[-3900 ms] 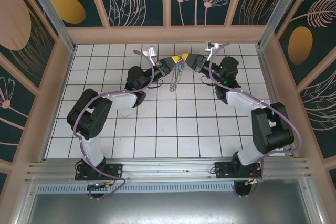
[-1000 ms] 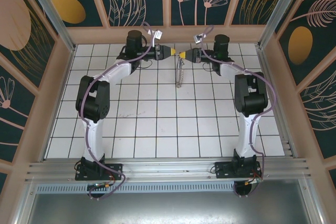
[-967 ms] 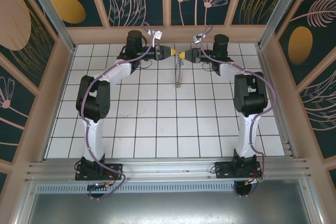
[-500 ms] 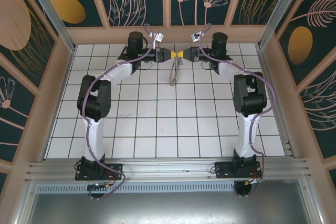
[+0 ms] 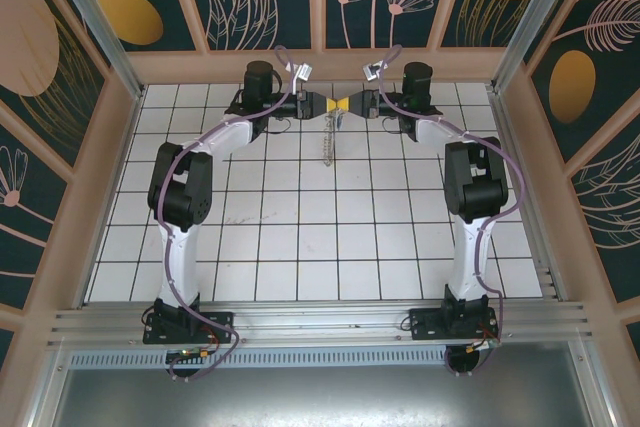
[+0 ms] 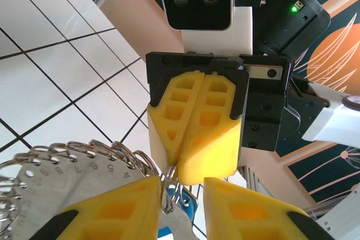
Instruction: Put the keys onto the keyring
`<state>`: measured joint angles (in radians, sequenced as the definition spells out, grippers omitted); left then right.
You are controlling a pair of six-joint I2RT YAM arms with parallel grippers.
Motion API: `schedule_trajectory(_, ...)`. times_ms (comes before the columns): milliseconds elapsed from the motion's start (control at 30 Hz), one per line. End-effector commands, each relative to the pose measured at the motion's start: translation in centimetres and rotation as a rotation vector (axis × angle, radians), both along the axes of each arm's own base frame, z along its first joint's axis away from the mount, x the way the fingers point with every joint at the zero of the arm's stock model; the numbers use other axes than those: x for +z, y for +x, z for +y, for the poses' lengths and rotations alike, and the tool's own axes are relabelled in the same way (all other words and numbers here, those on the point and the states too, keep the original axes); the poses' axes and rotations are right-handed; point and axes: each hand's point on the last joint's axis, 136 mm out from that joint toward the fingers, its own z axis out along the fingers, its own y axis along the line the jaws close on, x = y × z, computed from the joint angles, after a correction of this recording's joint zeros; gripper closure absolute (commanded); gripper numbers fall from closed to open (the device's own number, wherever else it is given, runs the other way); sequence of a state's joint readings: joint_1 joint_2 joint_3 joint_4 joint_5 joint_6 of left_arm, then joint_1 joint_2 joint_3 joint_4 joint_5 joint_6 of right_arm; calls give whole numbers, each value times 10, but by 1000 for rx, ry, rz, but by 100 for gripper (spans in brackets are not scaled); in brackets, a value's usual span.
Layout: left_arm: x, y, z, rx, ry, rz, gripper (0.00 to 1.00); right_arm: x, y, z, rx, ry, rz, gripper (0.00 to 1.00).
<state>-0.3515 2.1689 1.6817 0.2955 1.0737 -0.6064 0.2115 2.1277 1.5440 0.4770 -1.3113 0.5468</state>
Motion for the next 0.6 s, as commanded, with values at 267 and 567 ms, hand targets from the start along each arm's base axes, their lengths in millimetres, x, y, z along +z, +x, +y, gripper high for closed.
schedule_trajectory(267,12,1,-2,-50,-75,-22,74,16,-10,9,59,19,-72,100)
schedule_trajectory(567,18,-4,-2,-65,-101,-28,87,15,-10,10,56,18,-70,100)
